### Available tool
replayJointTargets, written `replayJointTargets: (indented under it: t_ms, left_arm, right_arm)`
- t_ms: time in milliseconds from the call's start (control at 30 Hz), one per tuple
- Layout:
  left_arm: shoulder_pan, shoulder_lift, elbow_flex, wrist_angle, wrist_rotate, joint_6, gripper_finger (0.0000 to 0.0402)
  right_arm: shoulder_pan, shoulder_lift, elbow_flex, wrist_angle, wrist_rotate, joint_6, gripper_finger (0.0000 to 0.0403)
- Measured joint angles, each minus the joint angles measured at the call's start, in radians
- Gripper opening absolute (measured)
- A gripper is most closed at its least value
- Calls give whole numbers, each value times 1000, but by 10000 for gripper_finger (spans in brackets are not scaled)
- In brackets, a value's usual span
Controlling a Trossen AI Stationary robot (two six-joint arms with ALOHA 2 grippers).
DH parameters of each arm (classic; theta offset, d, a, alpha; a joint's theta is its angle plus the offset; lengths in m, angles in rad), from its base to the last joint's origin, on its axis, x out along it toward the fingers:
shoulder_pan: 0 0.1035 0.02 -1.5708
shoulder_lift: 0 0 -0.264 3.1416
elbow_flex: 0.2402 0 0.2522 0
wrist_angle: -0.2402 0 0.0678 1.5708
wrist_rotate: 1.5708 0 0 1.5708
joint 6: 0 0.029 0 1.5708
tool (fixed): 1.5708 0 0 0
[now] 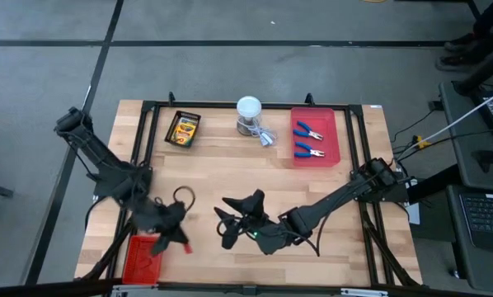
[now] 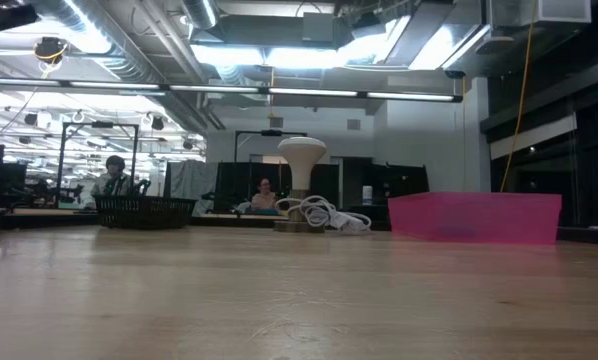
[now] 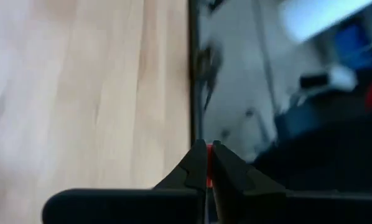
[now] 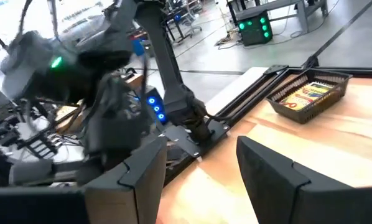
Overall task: Pick & Place School Supplies
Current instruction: Put the red eraser into the red bin
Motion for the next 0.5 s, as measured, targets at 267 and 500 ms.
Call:
replayJointTargets:
  t_ms: [267, 500]
  left_arm:
    - [-283, 0, 0, -269, -37, -353, 3]
    - [-492, 16, 0, -332, -85, -606, 3]
  right_arm:
    - [36, 1, -1, -193, 13, 174, 198]
    - [117, 2, -2, -461, -87, 444, 198]
